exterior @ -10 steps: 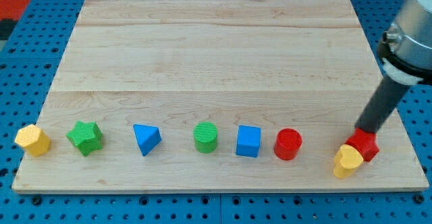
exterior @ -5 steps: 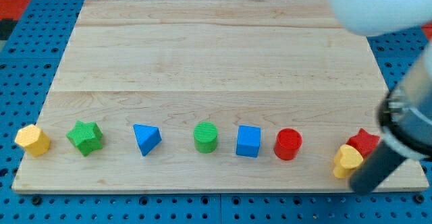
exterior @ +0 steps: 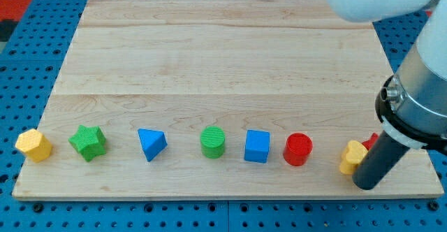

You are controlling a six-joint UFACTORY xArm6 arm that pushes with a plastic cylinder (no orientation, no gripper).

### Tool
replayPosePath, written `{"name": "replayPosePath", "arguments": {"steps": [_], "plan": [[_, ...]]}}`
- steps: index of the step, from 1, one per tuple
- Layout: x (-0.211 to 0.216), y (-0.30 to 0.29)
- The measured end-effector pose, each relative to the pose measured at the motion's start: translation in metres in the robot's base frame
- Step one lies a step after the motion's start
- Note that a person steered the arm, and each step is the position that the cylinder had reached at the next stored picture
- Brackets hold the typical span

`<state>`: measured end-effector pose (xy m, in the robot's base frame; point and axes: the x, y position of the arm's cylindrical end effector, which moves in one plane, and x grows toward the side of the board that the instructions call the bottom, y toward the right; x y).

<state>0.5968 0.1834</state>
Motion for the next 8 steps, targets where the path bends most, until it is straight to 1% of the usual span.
{"name": "replayPosePath", "arguments": {"steps": [1, 2, 4, 5, 6, 7, 8], "plan": [[0.001, -0.019], [0.018, -0.071], [0.021, -0.272], [0.015, -0.362], [-0.007, -0.432], [-0.009, -0.478], [-0.010, -0.487]]}}
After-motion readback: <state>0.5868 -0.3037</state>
